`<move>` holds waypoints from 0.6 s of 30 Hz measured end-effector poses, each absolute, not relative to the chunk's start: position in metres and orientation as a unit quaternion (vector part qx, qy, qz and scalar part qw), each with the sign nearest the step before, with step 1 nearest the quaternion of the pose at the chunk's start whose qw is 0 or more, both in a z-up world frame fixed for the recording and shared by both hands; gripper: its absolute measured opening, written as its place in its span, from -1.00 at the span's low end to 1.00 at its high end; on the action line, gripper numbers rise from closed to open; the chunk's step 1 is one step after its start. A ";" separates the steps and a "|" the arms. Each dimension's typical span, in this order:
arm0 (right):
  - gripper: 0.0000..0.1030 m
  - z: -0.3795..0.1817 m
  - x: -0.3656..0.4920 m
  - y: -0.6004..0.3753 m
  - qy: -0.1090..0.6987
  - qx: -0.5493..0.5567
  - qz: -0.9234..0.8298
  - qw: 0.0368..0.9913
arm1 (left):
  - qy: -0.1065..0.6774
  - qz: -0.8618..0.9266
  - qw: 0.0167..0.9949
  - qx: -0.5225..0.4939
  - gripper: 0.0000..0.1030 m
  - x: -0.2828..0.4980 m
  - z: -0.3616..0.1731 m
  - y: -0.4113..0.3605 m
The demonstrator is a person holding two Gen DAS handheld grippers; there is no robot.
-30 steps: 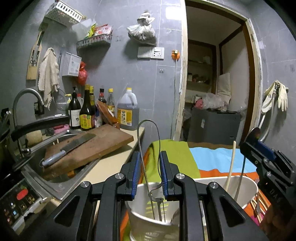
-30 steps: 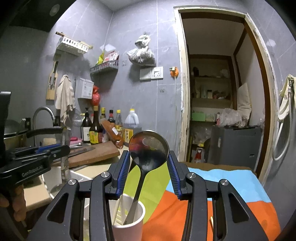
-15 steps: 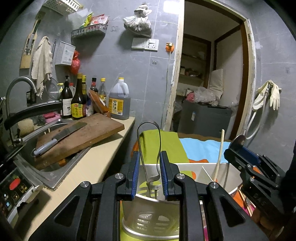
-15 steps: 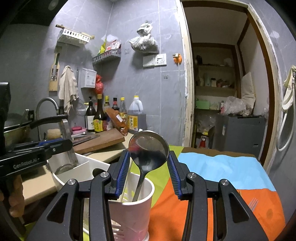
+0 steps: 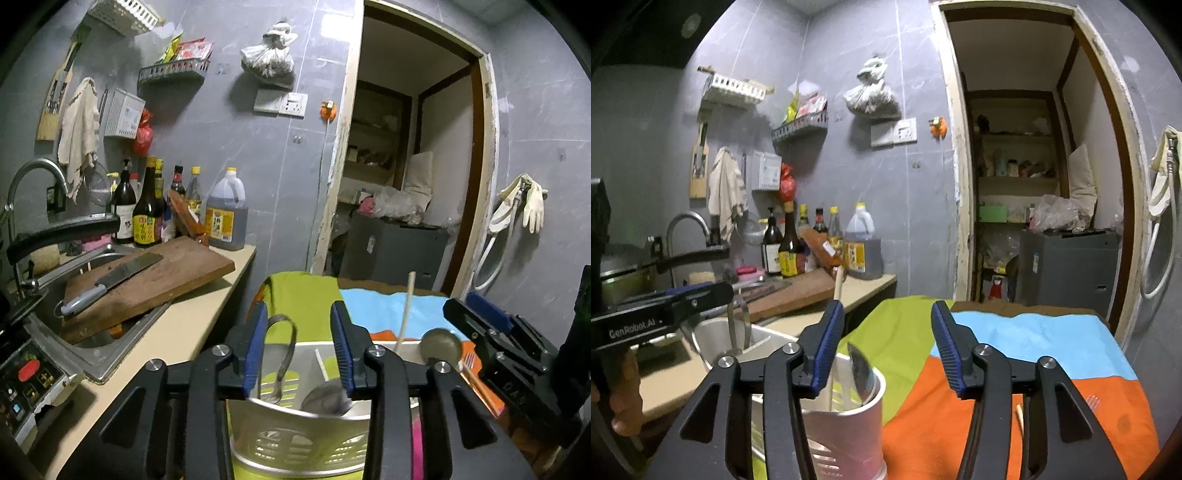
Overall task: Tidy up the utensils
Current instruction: 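Open both tools to release the tongs and spoon, then withdraw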
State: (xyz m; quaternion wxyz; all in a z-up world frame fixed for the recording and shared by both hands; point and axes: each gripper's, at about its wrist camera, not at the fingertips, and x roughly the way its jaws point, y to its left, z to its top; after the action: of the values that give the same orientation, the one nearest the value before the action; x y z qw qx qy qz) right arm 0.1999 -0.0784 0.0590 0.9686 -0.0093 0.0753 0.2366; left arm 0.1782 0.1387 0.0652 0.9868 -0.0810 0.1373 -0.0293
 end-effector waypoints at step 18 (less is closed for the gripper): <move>1.00 0.100 0.160 -0.173 0.004 -0.001 0.150 0.989 | 0.073 -0.071 0.991 -0.083 0.89 0.157 0.095 0.071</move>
State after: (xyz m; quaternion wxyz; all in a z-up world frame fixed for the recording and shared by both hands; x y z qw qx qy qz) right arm 0.1604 -0.1735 0.0999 0.9887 -0.0006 0.0036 0.1496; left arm 0.1571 0.0714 0.0946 0.9913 -0.0830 0.0731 -0.0715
